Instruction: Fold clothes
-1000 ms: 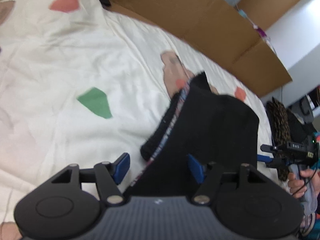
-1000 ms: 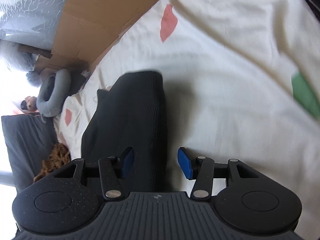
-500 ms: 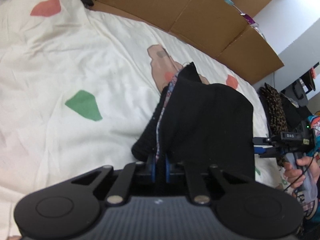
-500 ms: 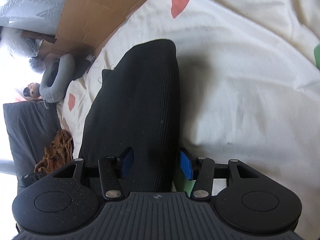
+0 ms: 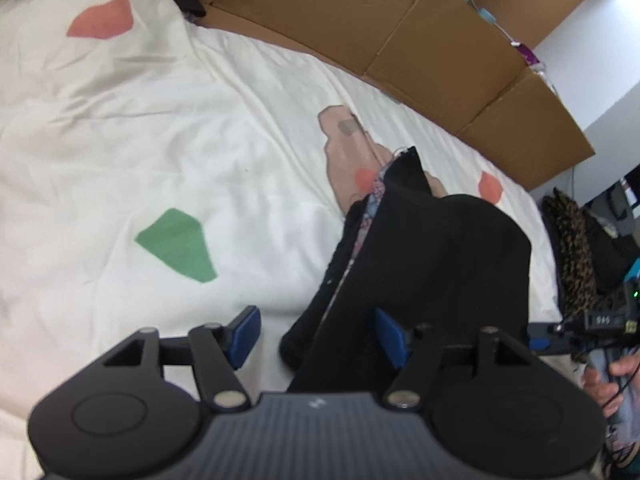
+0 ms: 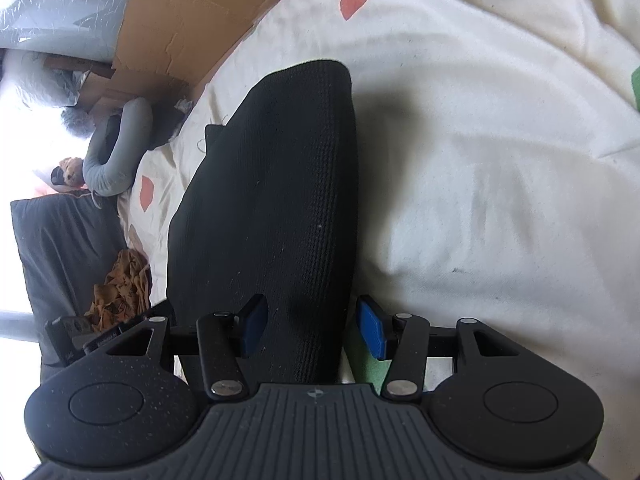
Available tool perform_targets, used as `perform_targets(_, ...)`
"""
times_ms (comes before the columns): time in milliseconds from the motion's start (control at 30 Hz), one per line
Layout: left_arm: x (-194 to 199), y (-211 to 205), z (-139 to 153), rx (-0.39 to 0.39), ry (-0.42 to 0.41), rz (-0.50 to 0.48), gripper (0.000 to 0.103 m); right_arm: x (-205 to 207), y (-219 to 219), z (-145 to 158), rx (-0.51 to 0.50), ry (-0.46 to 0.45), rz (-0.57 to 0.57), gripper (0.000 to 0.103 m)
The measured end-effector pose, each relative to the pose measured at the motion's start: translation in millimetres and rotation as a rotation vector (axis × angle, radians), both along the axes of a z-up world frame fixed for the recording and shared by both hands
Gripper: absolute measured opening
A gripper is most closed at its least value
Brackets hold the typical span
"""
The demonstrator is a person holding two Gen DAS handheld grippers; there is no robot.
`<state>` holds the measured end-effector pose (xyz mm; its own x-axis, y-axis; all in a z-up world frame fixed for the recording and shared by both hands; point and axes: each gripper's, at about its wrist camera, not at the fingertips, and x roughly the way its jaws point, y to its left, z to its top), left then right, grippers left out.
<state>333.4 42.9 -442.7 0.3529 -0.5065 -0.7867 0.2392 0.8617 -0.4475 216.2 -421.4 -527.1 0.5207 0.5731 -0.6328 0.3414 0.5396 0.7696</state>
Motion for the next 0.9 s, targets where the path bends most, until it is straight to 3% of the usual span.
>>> perform_targets(200,-0.6,-0.6,-8.2,-0.039,-0.009,-0.009,0.068,-5.1,0.4,-7.3,0.04,0.001,-0.004,0.056)
perform_targets(533,0.8,4.7,-17.7,-0.084,-0.006,-0.011,0.071,-23.4,10.4,-27.4,0.188,-0.044,-0.11,0.056)
perform_targets(667,1.3,7.0,-22.0,-0.128,0.015,-0.011,0.059,-25.9,6.3,-30.1,0.249,-0.08,-0.152,0.054)
perform_targets(900,1.0,6.0,-24.7,-0.143,0.02,-0.007,0.057,-21.6,7.8,-33.9,0.258,-0.09,-0.143,0.054)
